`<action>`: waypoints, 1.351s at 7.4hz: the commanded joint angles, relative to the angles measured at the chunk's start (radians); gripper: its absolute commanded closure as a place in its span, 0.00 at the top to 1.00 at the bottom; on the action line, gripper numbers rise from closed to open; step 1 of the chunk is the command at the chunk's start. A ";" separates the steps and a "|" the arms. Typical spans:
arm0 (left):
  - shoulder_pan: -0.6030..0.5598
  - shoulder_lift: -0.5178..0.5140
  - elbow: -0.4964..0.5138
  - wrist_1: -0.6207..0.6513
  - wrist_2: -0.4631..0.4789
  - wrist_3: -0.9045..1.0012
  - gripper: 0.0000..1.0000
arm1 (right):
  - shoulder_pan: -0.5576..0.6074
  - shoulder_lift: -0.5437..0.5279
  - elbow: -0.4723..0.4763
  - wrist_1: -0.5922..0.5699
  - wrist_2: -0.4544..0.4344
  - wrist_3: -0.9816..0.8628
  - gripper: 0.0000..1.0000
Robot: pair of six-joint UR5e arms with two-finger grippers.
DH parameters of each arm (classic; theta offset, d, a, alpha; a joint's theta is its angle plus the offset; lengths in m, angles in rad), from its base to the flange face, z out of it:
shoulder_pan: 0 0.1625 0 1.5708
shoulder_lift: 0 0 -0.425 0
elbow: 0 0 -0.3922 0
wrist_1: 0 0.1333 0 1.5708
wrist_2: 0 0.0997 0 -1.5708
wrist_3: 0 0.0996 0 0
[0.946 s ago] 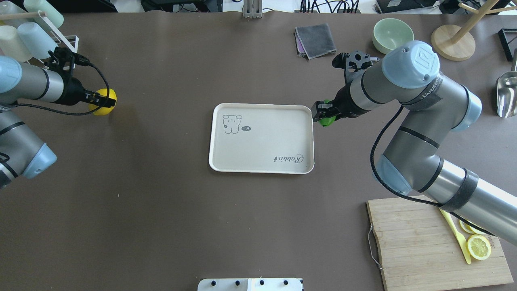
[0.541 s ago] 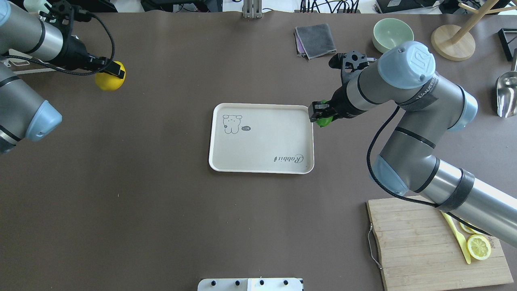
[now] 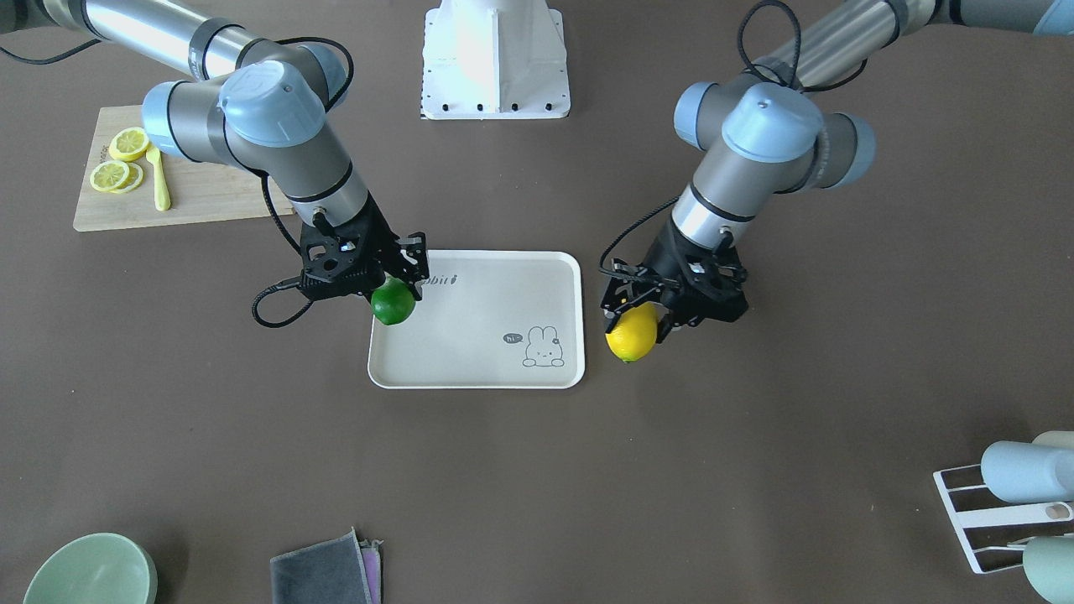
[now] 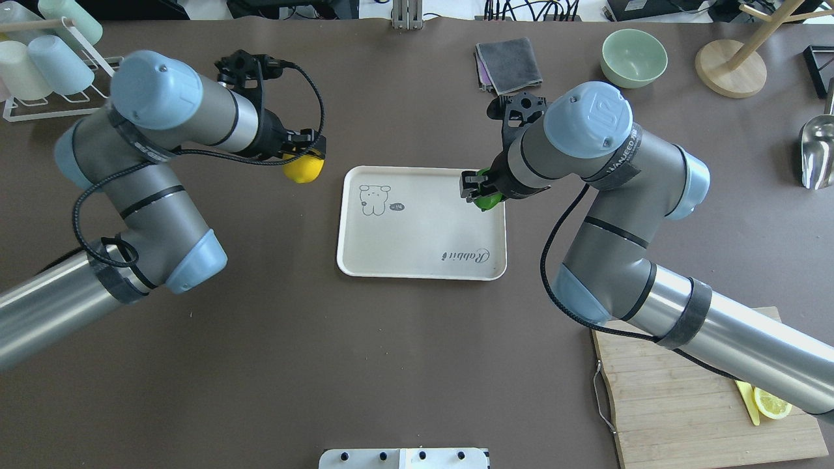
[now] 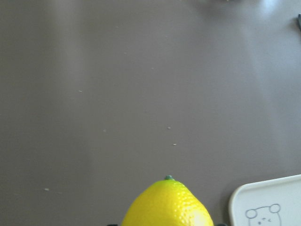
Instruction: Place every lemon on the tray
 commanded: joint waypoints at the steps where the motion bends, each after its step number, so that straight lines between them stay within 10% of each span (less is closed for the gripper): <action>1: 0.116 -0.098 0.081 0.002 0.138 -0.105 0.00 | -0.014 0.048 -0.080 0.005 -0.036 0.009 0.00; 6: 0.184 -0.123 0.143 0.000 0.194 -0.109 0.04 | -0.065 0.065 -0.114 0.005 -0.049 0.035 0.03; 7: 0.181 -0.126 0.135 0.000 0.194 -0.112 0.97 | -0.073 0.062 -0.117 0.005 -0.052 0.038 0.96; 10: 0.132 -0.121 0.040 0.061 0.179 -0.097 0.98 | -0.071 0.061 -0.114 0.005 -0.064 0.070 1.00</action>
